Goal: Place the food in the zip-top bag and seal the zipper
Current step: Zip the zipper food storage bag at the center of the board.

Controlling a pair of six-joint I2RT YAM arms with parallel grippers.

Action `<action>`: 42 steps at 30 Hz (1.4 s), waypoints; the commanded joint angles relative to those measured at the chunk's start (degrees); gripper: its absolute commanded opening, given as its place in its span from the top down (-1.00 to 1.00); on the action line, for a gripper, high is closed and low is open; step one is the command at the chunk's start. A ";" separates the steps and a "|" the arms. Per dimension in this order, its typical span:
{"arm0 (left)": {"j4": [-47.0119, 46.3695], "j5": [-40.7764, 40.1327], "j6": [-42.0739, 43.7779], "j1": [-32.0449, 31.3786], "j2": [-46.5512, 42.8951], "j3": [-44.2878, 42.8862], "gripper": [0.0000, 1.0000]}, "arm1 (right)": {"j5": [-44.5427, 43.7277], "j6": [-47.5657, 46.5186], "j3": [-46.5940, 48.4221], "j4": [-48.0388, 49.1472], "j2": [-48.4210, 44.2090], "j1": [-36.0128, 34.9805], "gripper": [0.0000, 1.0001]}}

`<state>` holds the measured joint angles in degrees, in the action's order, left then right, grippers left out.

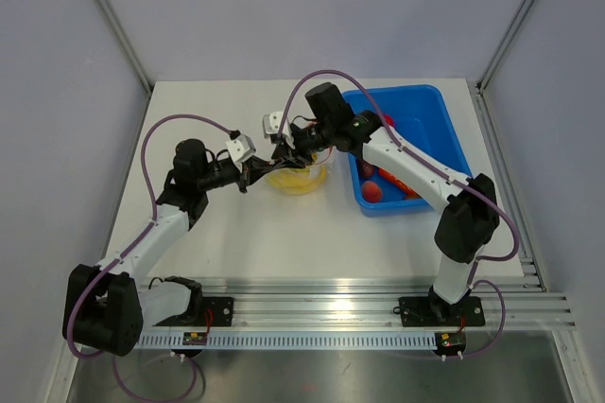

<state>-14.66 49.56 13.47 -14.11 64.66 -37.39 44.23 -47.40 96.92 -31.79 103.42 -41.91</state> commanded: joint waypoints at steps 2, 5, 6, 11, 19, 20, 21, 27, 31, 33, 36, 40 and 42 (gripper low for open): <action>-2.75 2.21 0.06 0.40 -0.33 -2.16 1.00 | 1.39 1.25 2.57 1.55 0.73 -0.63 0.40; -2.22 2.73 0.41 0.40 -0.33 -2.43 1.00 | 1.13 1.69 2.57 1.91 0.73 -0.72 0.60; -1.52 2.91 0.76 0.40 -0.33 -2.69 1.00 | 1.04 1.87 2.65 2.08 0.73 -0.72 0.68; 5.32 5.80 4.27 0.40 0.73 -5.94 0.80 | 0.25 2.13 2.57 2.35 0.82 -0.63 1.00; 8.42 6.34 6.12 0.40 -0.15 -6.65 0.56 | -1.16 1.96 1.86 2.79 0.30 -0.63 1.00; 8.76 6.60 6.47 0.40 -0.07 -6.73 0.63 | -1.16 2.04 1.78 2.96 0.21 -0.63 1.00; 9.03 6.95 6.65 0.40 0.11 -7.00 0.80 | -1.07 2.22 1.69 3.05 0.12 -0.63 1.00; 11.76 8.10 7.27 0.49 1.52 -8.49 1.00 | -1.86 2.31 1.25 3.49 -0.32 -0.63 1.00; 7.73 5.30 4.90 0.92 -0.32 -6.04 1.00 | -4.05 1.43 0.20 3.31 -1.37 -0.45 1.00; 2.63 2.57 1.74 1.54 -1.81 -3.33 1.00 | -4.67 0.90 -0.59 3.23 -1.81 -0.19 1.00; -3.79 -1.74 -3.71 3.20 -4.28 -1.03 1.00 | -5.03 0.90 -1.38 3.84 -2.78 0.78 1.00; -3.98 -2.54 -5.74 5.40 -4.72 -1.37 1.00 | -5.11 0.90 -1.39 3.93 -3.22 1.83 1.00; -3.63 -2.54 -6.09 6.11 -4.63 -1.46 1.00 | -5.38 0.81 -1.12 3.67 -3.13 2.09 1.00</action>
<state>-12.40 49.50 9.91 -9.89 61.67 -38.09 41.80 -45.69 95.83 -27.73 103.22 -41.60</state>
